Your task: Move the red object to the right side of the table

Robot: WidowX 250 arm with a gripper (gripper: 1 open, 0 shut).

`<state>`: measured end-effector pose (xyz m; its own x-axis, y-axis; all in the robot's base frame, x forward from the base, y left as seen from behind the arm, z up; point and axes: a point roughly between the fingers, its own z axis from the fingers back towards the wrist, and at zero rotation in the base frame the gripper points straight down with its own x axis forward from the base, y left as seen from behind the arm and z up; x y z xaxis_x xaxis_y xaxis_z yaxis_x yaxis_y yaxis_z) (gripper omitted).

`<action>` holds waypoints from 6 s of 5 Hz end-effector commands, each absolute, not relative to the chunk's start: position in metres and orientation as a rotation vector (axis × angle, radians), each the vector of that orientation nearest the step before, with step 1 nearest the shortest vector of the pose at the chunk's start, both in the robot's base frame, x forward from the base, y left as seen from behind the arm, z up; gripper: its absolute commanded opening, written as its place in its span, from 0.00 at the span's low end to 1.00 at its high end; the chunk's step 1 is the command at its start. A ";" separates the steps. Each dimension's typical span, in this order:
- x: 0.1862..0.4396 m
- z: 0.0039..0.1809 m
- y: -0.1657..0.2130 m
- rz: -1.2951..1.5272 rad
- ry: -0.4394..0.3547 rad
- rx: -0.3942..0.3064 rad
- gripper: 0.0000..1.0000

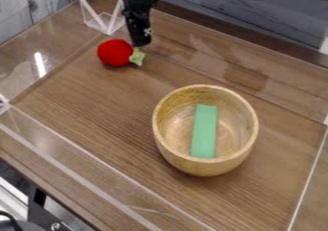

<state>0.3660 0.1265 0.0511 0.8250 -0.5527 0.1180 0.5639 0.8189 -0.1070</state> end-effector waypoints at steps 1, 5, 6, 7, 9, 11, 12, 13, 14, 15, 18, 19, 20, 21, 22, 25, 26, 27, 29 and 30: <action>0.371 0.078 0.123 -0.598 -0.142 -0.107 0.00; 0.362 0.095 0.127 -0.525 -0.196 -0.111 0.00; 0.353 0.103 0.134 -0.481 -0.216 -0.110 0.00; 0.346 0.110 0.141 -0.440 -0.235 -0.114 0.00; 0.337 0.103 0.150 -0.398 -0.231 -0.131 1.00; 0.331 0.091 0.159 -0.377 -0.214 -0.142 0.00; 0.327 0.088 0.165 -0.368 -0.205 -0.147 0.00; 0.324 0.082 0.167 -0.362 -0.197 -0.151 0.00; 0.322 0.075 0.168 -0.359 -0.189 -0.154 1.00; 0.318 0.070 0.169 -0.351 -0.183 -0.160 0.00; 0.307 0.064 0.169 -0.339 -0.167 -0.187 1.00; 0.304 0.064 0.170 -0.340 -0.160 -0.201 1.00; 0.301 0.065 0.170 -0.342 -0.154 -0.217 1.00; 0.297 0.065 0.169 -0.342 -0.149 -0.233 1.00; 0.295 0.066 0.170 -0.340 -0.145 -0.248 1.00; 0.300 0.101 0.154 -0.323 -0.179 -0.233 0.00; 0.316 0.112 0.122 -0.338 -0.191 -0.229 0.00; 0.334 0.118 0.085 -0.360 -0.202 -0.228 0.00; 0.347 0.116 0.069 -0.413 -0.202 -0.223 1.00; 0.347 0.111 0.093 -0.464 -0.184 -0.218 1.00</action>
